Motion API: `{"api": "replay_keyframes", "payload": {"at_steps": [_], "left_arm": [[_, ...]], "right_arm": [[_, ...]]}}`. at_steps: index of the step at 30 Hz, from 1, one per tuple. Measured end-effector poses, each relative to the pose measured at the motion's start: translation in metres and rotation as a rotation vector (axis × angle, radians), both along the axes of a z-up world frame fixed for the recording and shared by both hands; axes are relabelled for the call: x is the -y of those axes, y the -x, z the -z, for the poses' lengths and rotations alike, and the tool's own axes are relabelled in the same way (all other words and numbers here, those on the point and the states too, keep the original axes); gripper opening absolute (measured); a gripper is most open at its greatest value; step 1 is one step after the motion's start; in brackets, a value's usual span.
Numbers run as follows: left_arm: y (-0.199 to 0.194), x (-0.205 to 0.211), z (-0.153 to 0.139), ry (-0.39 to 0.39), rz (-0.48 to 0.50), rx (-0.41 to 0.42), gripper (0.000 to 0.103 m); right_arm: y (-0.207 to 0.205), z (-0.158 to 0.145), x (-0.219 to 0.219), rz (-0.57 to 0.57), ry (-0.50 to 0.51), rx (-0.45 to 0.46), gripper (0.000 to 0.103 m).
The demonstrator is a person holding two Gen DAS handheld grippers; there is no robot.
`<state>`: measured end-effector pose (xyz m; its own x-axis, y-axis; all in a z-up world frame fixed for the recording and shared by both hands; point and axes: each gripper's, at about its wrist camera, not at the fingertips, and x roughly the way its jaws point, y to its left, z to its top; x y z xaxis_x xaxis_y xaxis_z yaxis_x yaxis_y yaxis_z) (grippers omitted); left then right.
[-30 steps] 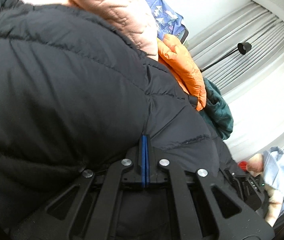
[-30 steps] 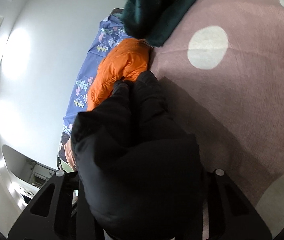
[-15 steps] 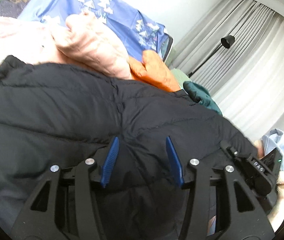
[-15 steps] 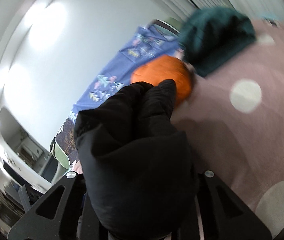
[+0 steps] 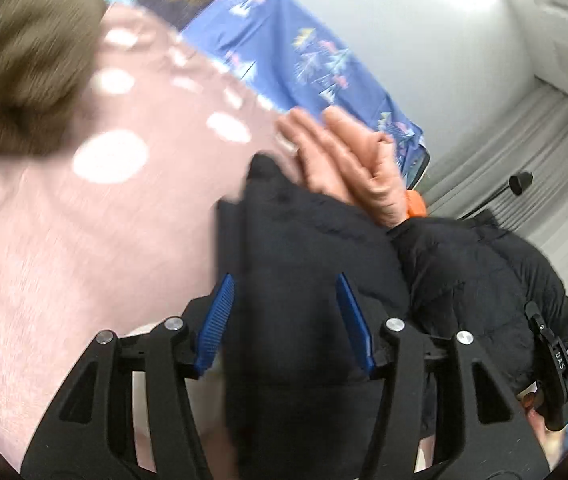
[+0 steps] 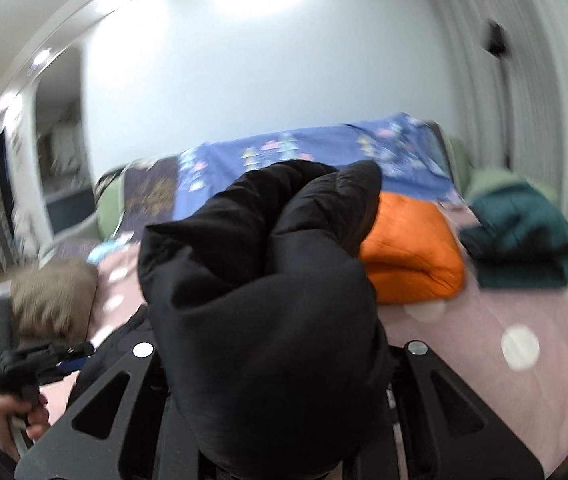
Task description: Fold large clothes
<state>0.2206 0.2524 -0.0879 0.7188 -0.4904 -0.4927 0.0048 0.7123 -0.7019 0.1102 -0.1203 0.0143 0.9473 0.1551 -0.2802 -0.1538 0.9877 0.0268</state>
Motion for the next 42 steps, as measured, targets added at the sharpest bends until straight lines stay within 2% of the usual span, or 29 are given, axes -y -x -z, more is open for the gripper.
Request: {"api": "replay_keyframes", "payload": {"at_steps": [4,6,9,11,12,13,15,16,19,22,25,28,31,33,35,36,38,40,42], "left_arm": [[-0.004,0.005,0.022,0.072,0.062,-0.030,0.053],[-0.008,0.012,0.025,0.097,0.082,-0.021,0.053],[-0.010,0.024,0.027,0.117,0.098,-0.017,0.053],[-0.005,0.024,0.030,0.129,0.102,-0.013,0.053],[-0.002,0.019,0.031,0.155,0.100,-0.012,0.053],[0.003,0.013,0.031,0.182,0.095,-0.012,0.053],[0.019,-0.010,0.034,0.248,0.058,-0.016,0.058],[0.028,-0.021,0.033,0.267,0.031,-0.009,0.064],[0.057,-0.051,0.017,0.262,-0.036,0.023,0.065],[0.070,-0.056,-0.013,0.245,-0.043,0.066,0.065],[0.076,-0.032,-0.067,0.199,0.018,0.169,0.065],[0.074,-0.005,-0.109,0.158,0.084,0.242,0.065],[0.057,0.030,-0.137,0.110,0.161,0.247,0.064],[0.037,0.058,-0.147,0.062,0.199,0.230,0.062],[0.021,0.085,-0.155,0.009,0.246,0.206,0.055],[0.011,0.096,-0.156,-0.010,0.259,0.194,0.053],[-0.006,0.104,-0.156,-0.025,0.258,0.167,0.041],[-0.015,0.103,-0.156,-0.019,0.216,0.149,0.039],[-0.017,0.106,-0.153,-0.033,0.179,0.138,0.037]], "right_arm": [[-0.005,0.009,-0.059,-0.127,0.120,-0.036,0.020],[-0.010,0.019,-0.083,-0.194,0.153,-0.089,0.021],[-0.016,0.043,-0.120,-0.296,0.188,-0.185,0.029],[-0.018,0.065,-0.146,-0.364,0.220,-0.292,0.043],[-0.019,0.074,-0.153,-0.390,0.224,-0.329,0.060],[-0.021,0.080,-0.157,-0.417,0.223,-0.347,0.071],[-0.013,0.082,-0.156,-0.455,0.193,-0.347,0.077],[-0.008,0.080,-0.152,-0.486,0.144,-0.354,0.082],[-0.002,0.070,-0.132,-0.588,-0.025,-0.374,0.088],[0.007,0.067,-0.113,-0.658,-0.199,-0.394,0.088],[0.015,0.068,-0.101,-0.702,-0.355,-0.416,0.081],[0.018,0.072,-0.089,-0.699,-0.444,-0.447,0.074],[0.017,0.078,-0.082,-0.659,-0.524,-0.453,0.062],[0.016,0.082,-0.086,-0.634,-0.558,-0.440,0.056],[0.010,0.088,-0.094,-0.595,-0.567,-0.441,0.041],[0.008,0.093,-0.097,-0.582,-0.590,-0.441,0.038],[-0.004,0.102,-0.099,-0.556,-0.667,-0.467,0.030],[-0.010,0.104,-0.095,-0.561,-0.758,-0.504,0.030],[-0.001,0.093,-0.084,-0.590,-0.760,-0.523,0.032]]}}
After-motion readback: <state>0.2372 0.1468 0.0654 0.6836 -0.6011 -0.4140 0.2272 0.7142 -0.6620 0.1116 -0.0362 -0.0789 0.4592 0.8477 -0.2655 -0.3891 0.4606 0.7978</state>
